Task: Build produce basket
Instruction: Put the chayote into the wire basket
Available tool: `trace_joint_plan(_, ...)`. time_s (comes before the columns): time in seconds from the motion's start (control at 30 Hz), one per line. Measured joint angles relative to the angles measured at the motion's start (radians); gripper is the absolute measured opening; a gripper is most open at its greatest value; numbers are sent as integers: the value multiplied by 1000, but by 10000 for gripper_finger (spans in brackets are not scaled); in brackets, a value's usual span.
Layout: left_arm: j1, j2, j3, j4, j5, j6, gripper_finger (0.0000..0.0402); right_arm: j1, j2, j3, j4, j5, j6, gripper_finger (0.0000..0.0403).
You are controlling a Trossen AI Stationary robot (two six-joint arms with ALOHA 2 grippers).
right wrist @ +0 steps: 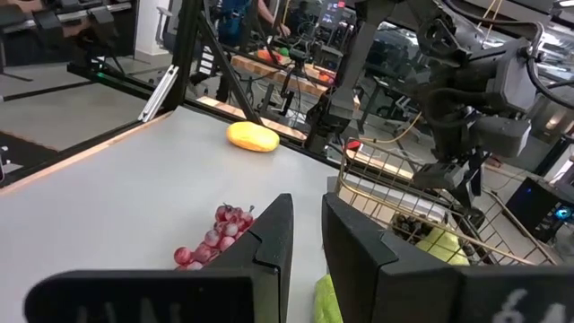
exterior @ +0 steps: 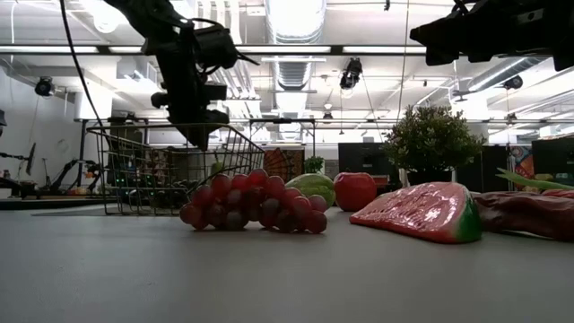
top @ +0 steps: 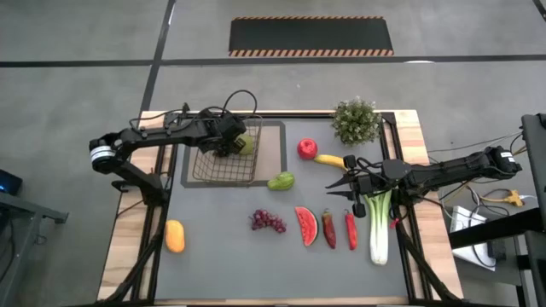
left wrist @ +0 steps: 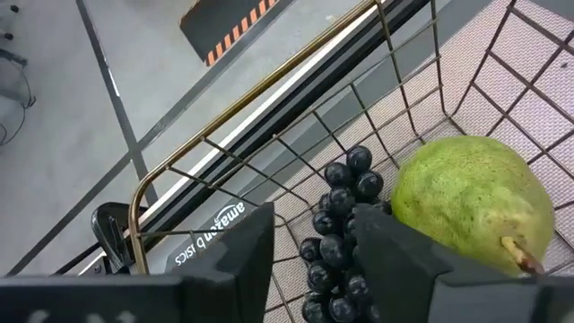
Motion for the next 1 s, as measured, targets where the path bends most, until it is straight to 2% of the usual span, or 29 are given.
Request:
trace_joint_plan(0.1, -14, -17, 23, -40, 24, -1, 153, 0, 2, 0, -2, 0, 9, 52)
trace_joint_plan(0.2, -63, -61, 47, -55, 93, -5, 155, 0, 8, 0, -5, 0, 8, 52)
trace_joint_plan(0.3, -151, -120, 60, -42, 153, -11, 155, 0, 14, 0, -5, 1, 1, 52)
trace_joint_plan(0.4, -269, -184, 63, 0, 161, -38, 155, 0, 20, 0, -5, 1, 10, 52)
trace_joint_plan(0.53, -433, -233, 50, 110, 161, -63, 155, 0, 20, 0, -6, 1, 38, 52)
trace_joint_plan(0.73, -630, -237, -25, 394, 160, -24, 155, 0, 20, 1, -6, 12, 62, 54)
trace_joint_plan(1.0, -748, -182, -164, 774, 158, 50, 155, 0, 20, 0, 0, 74, 79, 110)
